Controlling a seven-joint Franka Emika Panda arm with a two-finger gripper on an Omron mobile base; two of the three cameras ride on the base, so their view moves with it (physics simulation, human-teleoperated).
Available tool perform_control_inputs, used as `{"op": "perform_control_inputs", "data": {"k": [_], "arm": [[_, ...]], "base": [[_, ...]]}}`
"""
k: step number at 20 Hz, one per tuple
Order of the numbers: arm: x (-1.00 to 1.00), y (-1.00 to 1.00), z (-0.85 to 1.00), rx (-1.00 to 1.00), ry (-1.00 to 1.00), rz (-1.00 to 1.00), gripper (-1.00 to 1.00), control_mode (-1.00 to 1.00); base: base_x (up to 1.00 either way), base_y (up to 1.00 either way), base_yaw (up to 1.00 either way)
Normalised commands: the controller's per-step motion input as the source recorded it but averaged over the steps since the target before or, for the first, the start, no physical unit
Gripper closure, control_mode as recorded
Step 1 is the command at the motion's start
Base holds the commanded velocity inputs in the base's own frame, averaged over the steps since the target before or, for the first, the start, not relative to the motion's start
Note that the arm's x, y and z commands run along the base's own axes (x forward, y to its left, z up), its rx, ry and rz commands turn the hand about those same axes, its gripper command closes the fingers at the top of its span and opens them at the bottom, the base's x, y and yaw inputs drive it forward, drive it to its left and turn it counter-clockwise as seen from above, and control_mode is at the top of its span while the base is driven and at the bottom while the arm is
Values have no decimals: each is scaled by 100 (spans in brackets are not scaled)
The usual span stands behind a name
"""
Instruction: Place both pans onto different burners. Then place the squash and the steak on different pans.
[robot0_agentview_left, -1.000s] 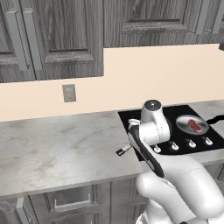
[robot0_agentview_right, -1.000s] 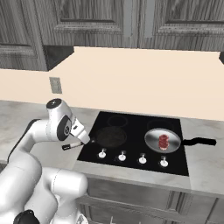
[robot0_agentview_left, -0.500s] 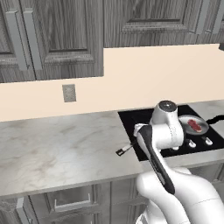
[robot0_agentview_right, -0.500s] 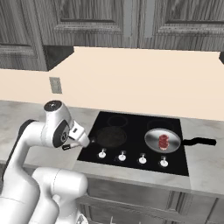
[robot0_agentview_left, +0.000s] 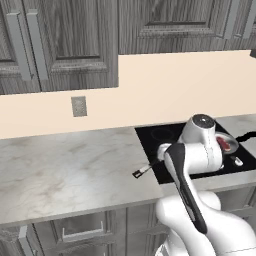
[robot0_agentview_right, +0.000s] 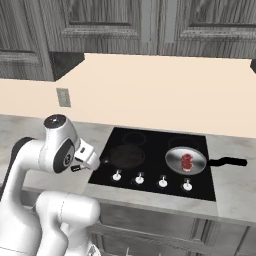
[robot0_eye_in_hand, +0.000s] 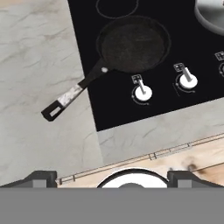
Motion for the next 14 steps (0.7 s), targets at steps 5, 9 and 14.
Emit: {"op": "perform_control_inputs", "data": {"k": [5,9,14], "arm": [[-18,0,25,0,2,6,-100,-100],[-46,-4,3,-1,0,13,-100,-100],[-30,-1,0,-4,0,12,-100,-100]], "base": [[0,0,0],[0,0,0],[0,0,0]]}}
